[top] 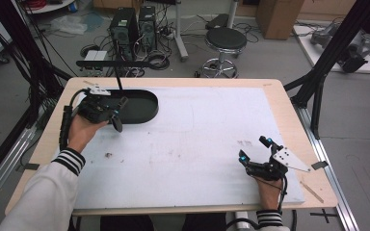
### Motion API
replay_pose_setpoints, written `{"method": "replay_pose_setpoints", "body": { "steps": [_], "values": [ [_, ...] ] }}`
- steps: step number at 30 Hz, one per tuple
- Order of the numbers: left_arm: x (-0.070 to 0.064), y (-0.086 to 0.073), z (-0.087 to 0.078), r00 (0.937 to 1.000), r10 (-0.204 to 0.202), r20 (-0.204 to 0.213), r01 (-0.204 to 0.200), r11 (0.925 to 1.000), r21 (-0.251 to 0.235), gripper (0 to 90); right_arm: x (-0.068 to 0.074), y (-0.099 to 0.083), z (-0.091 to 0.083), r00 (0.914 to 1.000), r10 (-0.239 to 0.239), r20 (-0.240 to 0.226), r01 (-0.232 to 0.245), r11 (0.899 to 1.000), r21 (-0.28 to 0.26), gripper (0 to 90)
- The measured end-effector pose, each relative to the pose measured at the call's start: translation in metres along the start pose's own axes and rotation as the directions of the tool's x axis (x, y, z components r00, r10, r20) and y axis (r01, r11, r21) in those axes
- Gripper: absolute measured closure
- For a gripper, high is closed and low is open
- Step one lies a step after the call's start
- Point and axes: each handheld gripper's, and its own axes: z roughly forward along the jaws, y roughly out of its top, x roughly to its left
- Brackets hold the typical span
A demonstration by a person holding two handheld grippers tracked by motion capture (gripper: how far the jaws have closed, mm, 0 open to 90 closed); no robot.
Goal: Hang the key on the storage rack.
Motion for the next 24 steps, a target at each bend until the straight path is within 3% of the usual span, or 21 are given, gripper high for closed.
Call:
{"method": "replay_pose_setpoints", "body": {
  "steps": [2,3,4,6,10,17,23,24],
  "values": [
    [0.003,0.001,-0.002,1.0,-0.002,-0.001,0.002,0.9997,-0.026,82.4,0.0,0.0,0.0,1.0,0.0,0.001,0.0,1.0,0.001,2.2],
    [0.008,0.001,-0.008,0.9998,-0.01,-0.018,0.008,0.9964,-0.085,82.4,0.0,0.0,0.0,1.0,0.0,0.0,0.0,1.0,0.0,2.2],
    [0.008,0.001,-0.008,0.9998,-0.01,-0.018,0.008,0.9964,-0.085,82.4,0.0,0.0,0.0,1.0,0.001,0.001,-0.001,1.0,0.001,2.2],
    [0.015,0.004,-0.015,0.9983,-0.033,-0.047,0.026,0.9889,-0.146,82.4,-0.001,0.0,0.0,1.0,-0.005,0.001,0.005,1.0,-0.002,2.2],
    [0.024,0.009,-0.022,0.9937,-0.057,-0.097,0.037,0.979,-0.201,82.4,0.0,0.0,0.0,1.0,0.0,-0.001,0.0,1.0,0.001,2.2],
    [0.04,0.016,-0.027,0.9815,-0.105,-0.16,0.063,0.9658,-0.251,82.4,0.0,0.0,0.0,1.0,0.0,0.001,0.0,1.0,0.002,2.3],
    [0.05,0.018,-0.023,0.9724,-0.145,-0.183,0.091,0.9572,-0.275,82.4,0.0,0.0,0.0,1.0,0.001,0.002,-0.001,1.0,0.004,2.2],
    [0.051,0.019,-0.022,0.9705,-0.153,-0.187,0.094,0.9523,-0.29,82.4,0.0,0.0,0.0,1.0,0.001,0.0,-0.001,1.0,0.002,2.2]
  ]
}}
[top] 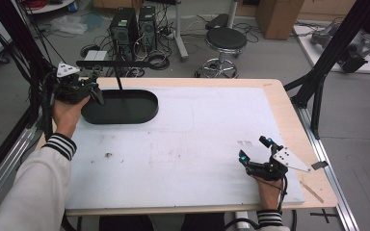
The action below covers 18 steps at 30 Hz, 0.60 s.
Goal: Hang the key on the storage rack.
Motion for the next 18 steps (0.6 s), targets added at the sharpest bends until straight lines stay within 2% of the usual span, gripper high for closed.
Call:
{"method": "replay_pose_setpoints", "body": {
  "steps": [2,6,8,13,18],
  "values": [
    [0.001,0.002,0.003,1.0,0.006,-0.006,-0.006,0.9999,0.013,82.3,0.0,0.0,0.0,1.0,0.0,0.002,0.0,1.0,0.001,2.2],
    [0.003,0.005,0.006,1.0,0.002,-0.008,-0.002,1.0,0.006,82.4,0.0,0.0,0.0,1.0,-0.002,0.001,0.002,1.0,0.0,2.3],
    [0.002,0.005,0.011,0.9998,0.014,-0.013,-0.014,0.9999,0.01,82.3,0.0,0.0,0.0,1.0,-0.001,0.001,0.001,1.0,-0.001,2.2],
    [0.003,0.003,0.016,0.9999,-0.005,-0.01,0.005,1.0,0.006,82.3,0.0,0.0,0.0,1.0,0.0,0.002,0.0,1.0,0.001,2.2],
    [0.004,-0.001,0.026,0.9996,0.006,-0.028,-0.006,0.9996,0.029,82.3,0.0,0.0,0.0,1.0,0.002,0.001,-0.002,1.0,-0.003,2.3]
  ]
}}
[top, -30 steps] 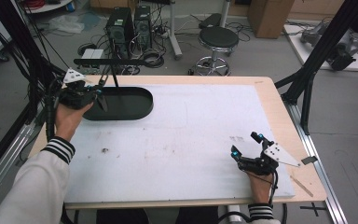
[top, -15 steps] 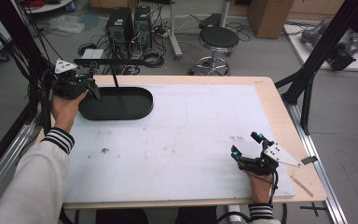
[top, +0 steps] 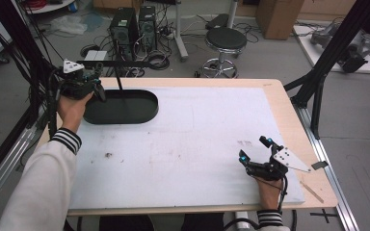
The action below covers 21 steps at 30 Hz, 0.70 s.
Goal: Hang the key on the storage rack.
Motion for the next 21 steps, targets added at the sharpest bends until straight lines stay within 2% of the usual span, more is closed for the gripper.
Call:
{"method": "replay_pose_setpoints", "body": {
  "steps": [6,14,21],
  "values": [
    [-0.001,-0.004,0.007,1.0,-0.004,-0.002,0.004,1.0,0.003,82.3,0.0,0.0,0.0,1.0,-0.002,0.0,0.002,1.0,0.001,2.3],
    [-0.002,-0.006,0.006,1.0,-0.01,0.0,0.01,0.9999,-0.005,82.3,0.0,0.0,0.0,1.0,0.001,-0.002,-0.001,1.0,-0.004,2.2],
    [-0.004,-0.011,0.013,0.9999,-0.009,-0.007,0.009,0.9999,0.011,82.3,0.0,0.0,0.0,1.0,0.001,-0.002,-0.001,1.0,-0.004,2.2]
  ]
}}
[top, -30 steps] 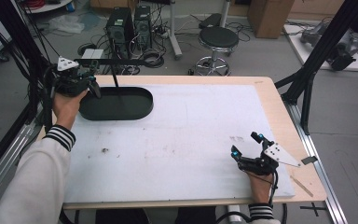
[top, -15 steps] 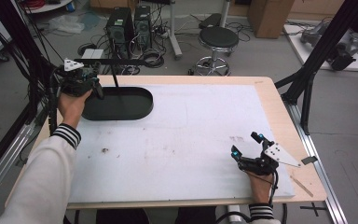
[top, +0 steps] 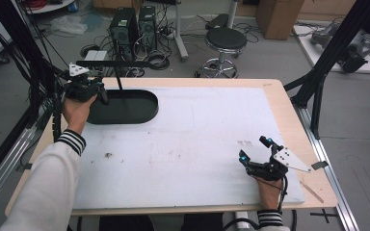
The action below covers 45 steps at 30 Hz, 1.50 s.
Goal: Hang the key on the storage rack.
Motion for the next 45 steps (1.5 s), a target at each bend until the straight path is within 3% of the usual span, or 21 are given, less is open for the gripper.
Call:
{"method": "replay_pose_setpoints", "body": {
  "steps": [6,21,28,31,36,39,41,43,45],
  "values": [
    [0.001,-0.002,0.005,1.0,0.001,-0.009,-0.001,1.0,0.006,82.2,-0.001,0.0,0.0,1.0,-0.002,0.002,0.002,1.0,-0.001,2.2],
    [0.003,-0.008,0.024,0.9968,-0.061,-0.051,0.059,0.9975,-0.038,82.0,0.0,0.0,0.0,1.0,0.002,0.0,-0.002,1.0,-0.004,2.2],
    [0.005,-0.011,0.03,0.9978,-0.048,-0.045,0.045,0.9978,-0.049,80.8,-0.001,0.0,0.0,1.0,0.003,0.004,-0.003,1.0,-0.004,2.3],
    [0.005,-0.012,0.031,0.9972,-0.062,-0.041,0.061,0.9974,-0.038,78.2,0.0,0.0,0.0,1.0,0.002,0.001,-0.002,1.0,-0.004,2.2],
    [0.011,-0.016,0.03,0.999,-0.038,-0.021,0.038,0.9988,-0.03,56.3,0.0,0.0,0.0,1.0,0.0,0.0,0.0,1.0,-0.005,2.2],
    [0.013,-0.018,0.028,0.9988,-0.048,0.004,0.048,0.9982,-0.037,34.5,-0.001,0.0,0.0,1.0,-0.005,0.003,0.005,1.0,-0.002,2.2],
    [0.014,-0.019,0.025,0.9995,-0.029,0.008,0.029,0.9984,-0.048,12.3,-0.001,0.0,0.0,1.0,-0.008,0.003,0.008,1.0,-0.002,2.2],
    [0.015,-0.026,0.016,0.998,-0.004,0.064,0.009,0.9973,-0.072,7.1,-0.001,0.0,0.0,1.0,-0.009,0.004,0.009,1.0,-0.004,2.2],
    [0.015,-0.03,0.011,0.9969,0.01,0.078,-0.005,0.998,-0.064,1.7,-0.001,0.0,0.0,0.9999,-0.014,0.003,0.014,1.0,-0.01,2.3]
  ]
}}
